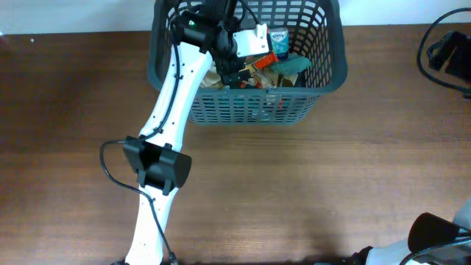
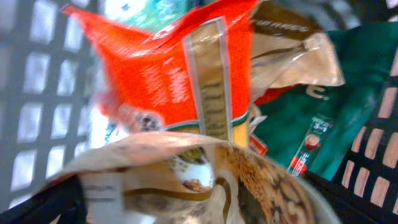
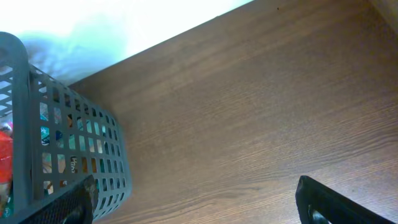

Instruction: Pack container

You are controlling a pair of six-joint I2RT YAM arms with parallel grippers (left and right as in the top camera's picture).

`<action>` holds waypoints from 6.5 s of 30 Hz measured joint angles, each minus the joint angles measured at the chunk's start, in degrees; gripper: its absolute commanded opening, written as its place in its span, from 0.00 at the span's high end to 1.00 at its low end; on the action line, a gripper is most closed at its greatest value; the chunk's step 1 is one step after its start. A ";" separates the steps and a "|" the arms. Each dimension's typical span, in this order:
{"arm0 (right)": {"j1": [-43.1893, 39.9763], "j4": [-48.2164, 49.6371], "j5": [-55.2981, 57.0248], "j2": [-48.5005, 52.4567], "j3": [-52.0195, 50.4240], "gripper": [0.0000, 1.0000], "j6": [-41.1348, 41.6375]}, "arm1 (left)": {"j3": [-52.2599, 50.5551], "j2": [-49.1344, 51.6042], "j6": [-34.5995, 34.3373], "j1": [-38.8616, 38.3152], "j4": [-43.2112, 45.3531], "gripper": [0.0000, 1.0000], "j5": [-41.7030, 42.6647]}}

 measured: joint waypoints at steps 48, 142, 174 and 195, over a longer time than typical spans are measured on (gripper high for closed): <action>14.67 0.02 0.22 -1.95 -0.09 0.01 0.02 | 0.90 -35.28 -18.67 28.79 -14.34 0.01 -18.84; 25.90 61.07 10.91 -96.32 -115.40 0.01 -6.93 | 0.87 -35.28 -18.84 28.79 -21.14 0.01 -18.82; 25.90 61.13 10.71 -96.35 -115.43 0.01 -6.88 | -78.16 -83.65 -19.28 24.09 49.94 0.01 13.22; 25.90 61.16 10.71 -96.54 -115.47 0.01 -6.93 | -141.68 -125.66 -19.21 19.61 88.59 0.01 14.93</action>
